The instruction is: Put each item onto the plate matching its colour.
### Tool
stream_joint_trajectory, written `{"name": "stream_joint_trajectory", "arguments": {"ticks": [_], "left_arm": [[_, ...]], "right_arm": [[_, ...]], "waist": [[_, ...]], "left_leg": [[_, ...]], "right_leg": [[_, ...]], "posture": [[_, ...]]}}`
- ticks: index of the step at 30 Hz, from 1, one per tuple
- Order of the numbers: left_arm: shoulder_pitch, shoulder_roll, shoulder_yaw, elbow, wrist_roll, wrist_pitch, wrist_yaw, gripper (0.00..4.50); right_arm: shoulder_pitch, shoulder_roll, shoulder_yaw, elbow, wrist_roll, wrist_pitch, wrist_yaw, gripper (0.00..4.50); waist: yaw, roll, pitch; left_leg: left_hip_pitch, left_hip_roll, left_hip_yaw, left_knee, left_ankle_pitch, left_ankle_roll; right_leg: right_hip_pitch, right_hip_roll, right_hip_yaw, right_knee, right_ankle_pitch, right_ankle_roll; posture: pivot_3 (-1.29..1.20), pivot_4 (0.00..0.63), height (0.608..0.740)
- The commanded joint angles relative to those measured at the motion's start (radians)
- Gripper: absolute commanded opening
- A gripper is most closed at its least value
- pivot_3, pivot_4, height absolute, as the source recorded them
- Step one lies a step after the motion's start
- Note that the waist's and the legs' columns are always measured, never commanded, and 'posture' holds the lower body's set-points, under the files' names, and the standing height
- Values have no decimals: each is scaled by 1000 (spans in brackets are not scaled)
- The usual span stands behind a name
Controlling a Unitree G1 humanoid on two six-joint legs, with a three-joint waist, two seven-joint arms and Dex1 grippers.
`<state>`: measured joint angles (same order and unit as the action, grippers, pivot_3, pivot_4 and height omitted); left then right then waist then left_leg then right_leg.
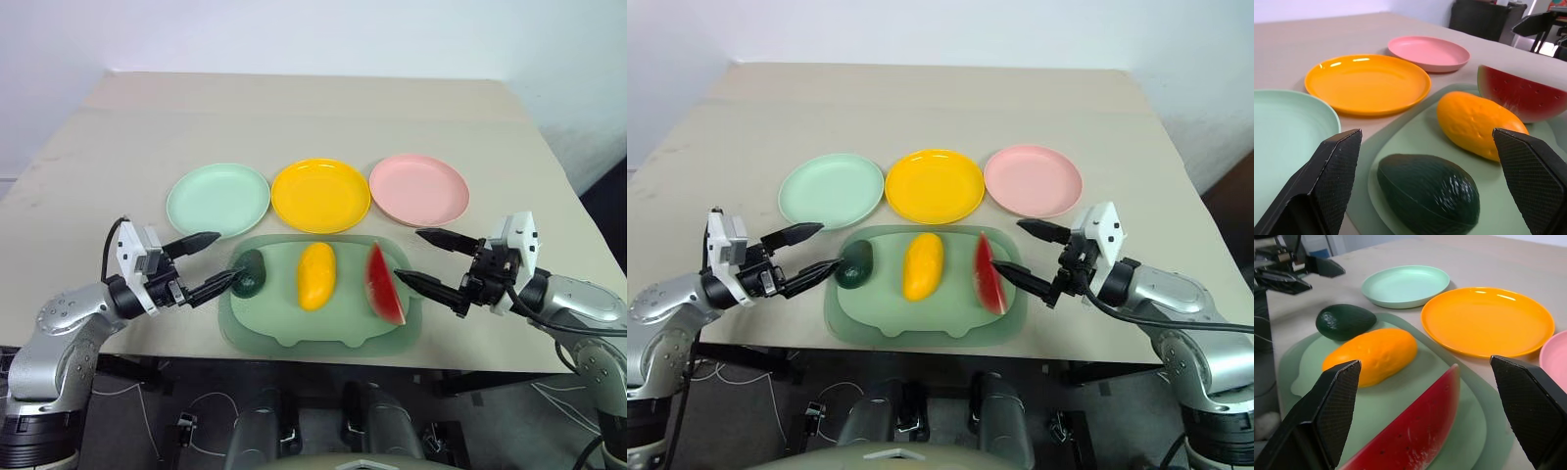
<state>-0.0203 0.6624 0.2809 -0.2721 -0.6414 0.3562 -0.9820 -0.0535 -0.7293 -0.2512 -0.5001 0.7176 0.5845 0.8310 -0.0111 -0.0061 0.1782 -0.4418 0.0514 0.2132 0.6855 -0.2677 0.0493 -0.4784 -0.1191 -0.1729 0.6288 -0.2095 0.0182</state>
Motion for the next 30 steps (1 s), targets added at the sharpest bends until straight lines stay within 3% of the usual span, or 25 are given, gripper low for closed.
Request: {"name": "stream_joint_trajectory", "arguments": {"ticks": [1, 10, 17, 30], "left_arm": [[0, 12, 15, -26, -12, -5, -3, 4488], [17, 1, 11, -52, -9, -10, 11, 4488], [-21, -17, -39, -36, 7, -18, 13, 4488], [-106, -42, -111, 52, 24, -39, -48, 4488]], "right_arm": [[-17, -20, -12, -28, 16, 1, 5, 4500], [-63, -50, 34, -32, 45, 130, -36, 4500], [-99, -91, -12, -46, 112, 260, -104, 4500], [-157, -83, -67, -134, 364, 549, -383, 4500]], "waist": [[0, 0, 0], [0, 0, 0], [1, 0, 0], [2, 0, 0]], "left_leg": [[0, 0, 0, 0, 0, 0], [0, 0, 0, 0, 0, 0], [0, 0, 0, 0, 0, 0], [0, 0, 0, 0, 0, 0]], "right_leg": [[0, 0, 0, 0, 0, 0], [0, 0, 0, 0, 0, 0], [0, 0, 0, 0, 0, 0], [0, 0, 0, 0, 1, -2]], "posture": [[0, 150, 696], [0, 150, 696], [0, 150, 696], [0, 150, 696]]}}
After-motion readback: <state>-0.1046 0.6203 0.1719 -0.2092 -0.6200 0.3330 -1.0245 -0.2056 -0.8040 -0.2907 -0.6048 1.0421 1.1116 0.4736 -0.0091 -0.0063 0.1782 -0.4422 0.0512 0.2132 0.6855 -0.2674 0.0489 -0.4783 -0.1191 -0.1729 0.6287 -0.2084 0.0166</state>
